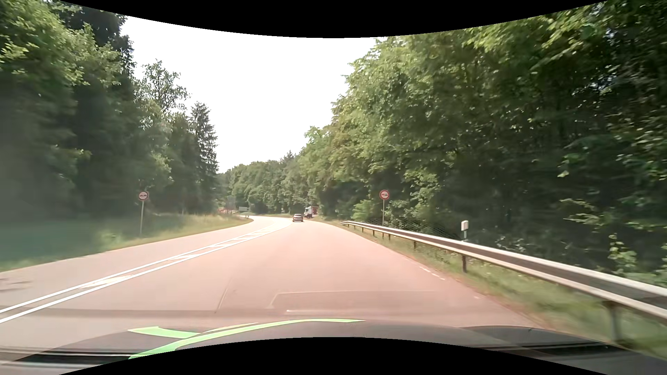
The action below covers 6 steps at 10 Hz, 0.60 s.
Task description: Follow the waypoints while adhering to traffic rules and regulations
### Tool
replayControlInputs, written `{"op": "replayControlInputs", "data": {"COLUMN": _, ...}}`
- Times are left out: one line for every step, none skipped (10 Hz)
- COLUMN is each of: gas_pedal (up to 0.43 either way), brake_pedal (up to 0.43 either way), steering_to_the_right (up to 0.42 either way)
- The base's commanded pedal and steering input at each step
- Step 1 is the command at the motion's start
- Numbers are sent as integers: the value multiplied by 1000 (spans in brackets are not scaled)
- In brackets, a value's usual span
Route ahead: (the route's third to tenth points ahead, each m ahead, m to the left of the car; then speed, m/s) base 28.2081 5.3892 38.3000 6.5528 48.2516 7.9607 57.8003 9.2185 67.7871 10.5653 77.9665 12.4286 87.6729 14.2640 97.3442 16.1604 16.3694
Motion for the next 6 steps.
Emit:
{"op": "replayControlInputs", "data": {"gas_pedal": 150, "brake_pedal": 0, "steering_to_the_right": -14}}
{"op": "replayControlInputs", "data": {"gas_pedal": 150, "brake_pedal": 0, "steering_to_the_right": -15}}
{"op": "replayControlInputs", "data": {"gas_pedal": 150, "brake_pedal": 0, "steering_to_the_right": -15}}
{"op": "replayControlInputs", "data": {"gas_pedal": 150, "brake_pedal": 0, "steering_to_the_right": -16}}
{"op": "replayControlInputs", "data": {"gas_pedal": 150, "brake_pedal": 0, "steering_to_the_right": -16}}
{"op": "replayControlInputs", "data": {"gas_pedal": 138, "brake_pedal": 0, "steering_to_the_right": -16}}
